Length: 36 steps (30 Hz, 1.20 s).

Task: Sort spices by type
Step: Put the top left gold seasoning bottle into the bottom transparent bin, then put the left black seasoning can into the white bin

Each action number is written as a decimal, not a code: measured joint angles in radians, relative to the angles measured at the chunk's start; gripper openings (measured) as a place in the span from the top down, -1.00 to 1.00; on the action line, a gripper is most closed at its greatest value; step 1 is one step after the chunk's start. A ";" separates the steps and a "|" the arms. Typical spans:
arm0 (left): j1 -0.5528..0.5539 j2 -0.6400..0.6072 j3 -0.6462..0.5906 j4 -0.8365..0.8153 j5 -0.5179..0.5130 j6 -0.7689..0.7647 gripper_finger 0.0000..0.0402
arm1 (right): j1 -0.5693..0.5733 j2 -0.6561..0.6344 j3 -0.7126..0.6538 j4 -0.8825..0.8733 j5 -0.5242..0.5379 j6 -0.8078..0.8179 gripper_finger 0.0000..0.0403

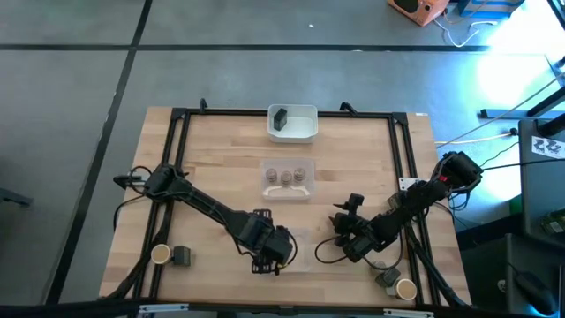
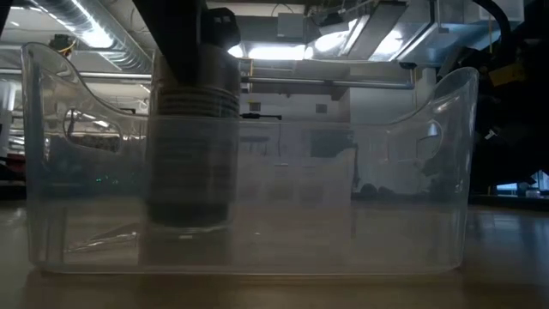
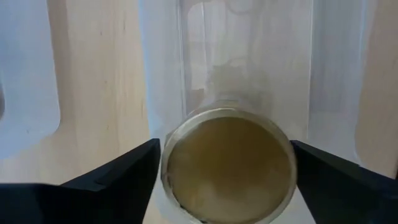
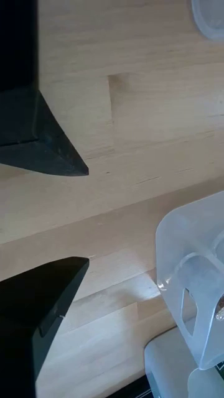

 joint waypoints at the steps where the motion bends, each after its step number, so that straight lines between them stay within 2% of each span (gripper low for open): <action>1: 0.000 0.000 0.000 0.004 0.000 0.002 -0.70 | 0.000 0.000 0.000 0.000 0.000 0.000 -0.12; 12: 0.012 -0.003 0.005 -0.001 -0.001 -0.031 -0.70 | 0.000 0.000 0.000 0.000 0.000 0.000 -0.12; 17: 0.010 -0.005 0.060 -0.037 0.001 0.034 -0.69 | 0.000 0.000 0.000 0.000 0.000 0.000 -0.12; 21: 0.010 -0.007 0.118 -0.075 0.000 0.028 -0.69 | 0.000 0.000 0.000 0.000 0.000 0.000 -0.12; 25: 0.009 -0.041 0.124 -0.102 -0.009 0.003 -0.69 | 0.000 0.000 0.000 0.001 0.000 0.000 -0.12; 28: -0.002 -0.081 0.126 -0.148 -0.052 -0.042 -0.69 | 0.000 0.000 0.000 0.000 -0.001 0.000 -0.12; 36: -0.086 -0.173 0.126 -0.311 -0.245 -0.174 -0.69 | 0.001 0.000 0.000 0.001 -0.001 0.000 -0.12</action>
